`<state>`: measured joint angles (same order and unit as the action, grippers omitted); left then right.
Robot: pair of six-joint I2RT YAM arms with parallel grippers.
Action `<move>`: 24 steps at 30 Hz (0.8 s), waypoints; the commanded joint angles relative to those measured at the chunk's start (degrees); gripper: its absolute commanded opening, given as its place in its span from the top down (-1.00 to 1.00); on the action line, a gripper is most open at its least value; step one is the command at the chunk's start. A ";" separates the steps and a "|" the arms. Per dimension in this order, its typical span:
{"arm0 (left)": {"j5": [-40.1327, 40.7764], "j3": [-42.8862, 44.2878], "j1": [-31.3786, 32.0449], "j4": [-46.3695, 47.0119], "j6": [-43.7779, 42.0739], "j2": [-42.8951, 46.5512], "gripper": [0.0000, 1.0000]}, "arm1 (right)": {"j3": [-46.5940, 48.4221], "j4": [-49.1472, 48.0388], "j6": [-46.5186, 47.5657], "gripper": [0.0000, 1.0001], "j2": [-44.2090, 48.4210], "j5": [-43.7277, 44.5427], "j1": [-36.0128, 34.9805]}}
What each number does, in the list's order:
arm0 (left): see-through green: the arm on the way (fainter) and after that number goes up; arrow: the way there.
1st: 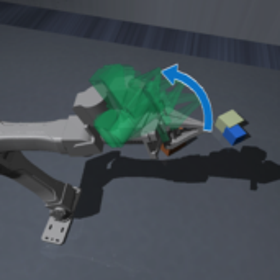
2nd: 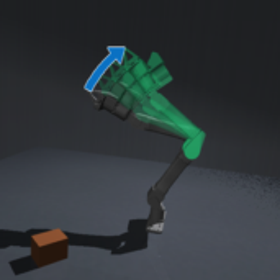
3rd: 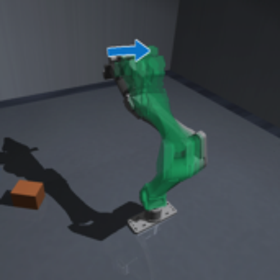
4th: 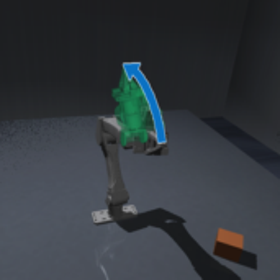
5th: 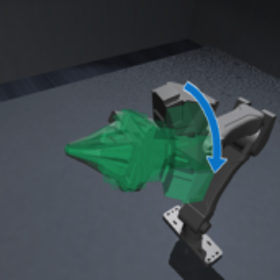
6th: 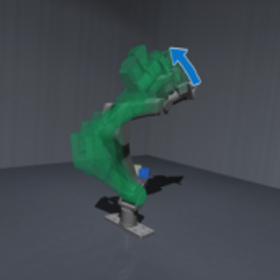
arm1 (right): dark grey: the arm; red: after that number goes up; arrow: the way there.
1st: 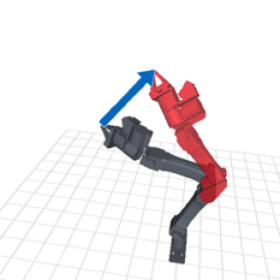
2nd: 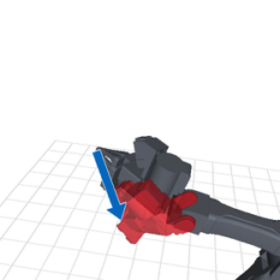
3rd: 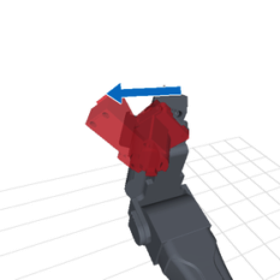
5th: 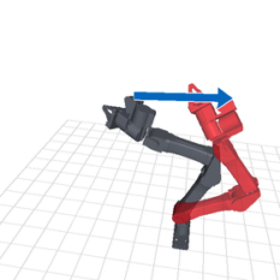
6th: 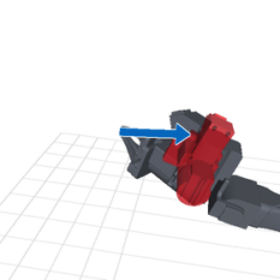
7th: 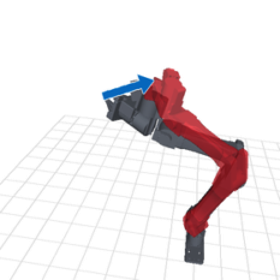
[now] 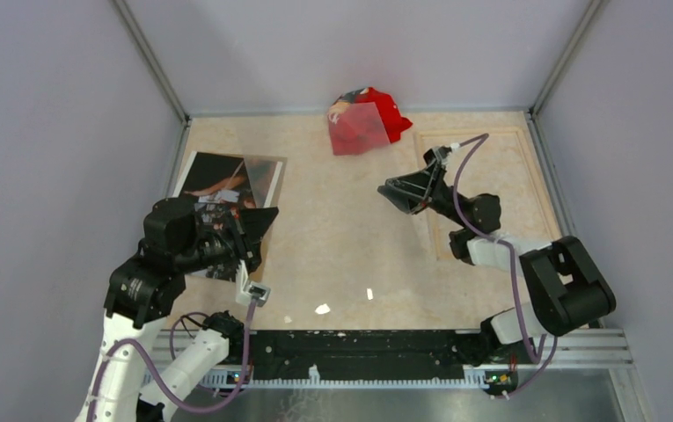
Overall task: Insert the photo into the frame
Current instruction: Pick up the photo frame item at the center of the board.
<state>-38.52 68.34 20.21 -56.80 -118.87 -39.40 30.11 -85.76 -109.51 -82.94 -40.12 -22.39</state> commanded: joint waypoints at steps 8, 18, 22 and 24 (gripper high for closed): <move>-1.54 -0.31 0.10 0.42 -35.56 -0.57 1.00 | 6.40 -2.31 0.09 0.23 3.27 -14.81 5.63; -1.30 -3.11 0.09 5.36 -39.86 0.18 1.00 | 8.04 13.00 7.07 0.61 5.52 -19.96 6.66; -1.43 -3.72 0.10 7.14 -39.84 0.13 1.00 | 8.51 15.07 7.42 0.86 5.61 -20.03 7.81; -1.47 -4.68 0.10 8.37 -39.78 0.43 0.95 | 9.77 17.06 8.65 0.93 5.98 -20.25 8.06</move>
<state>-38.72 65.21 20.25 -53.58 -118.89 -39.51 35.81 -70.89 -103.92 -79.11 -58.92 -15.51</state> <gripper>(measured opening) 0.006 0.062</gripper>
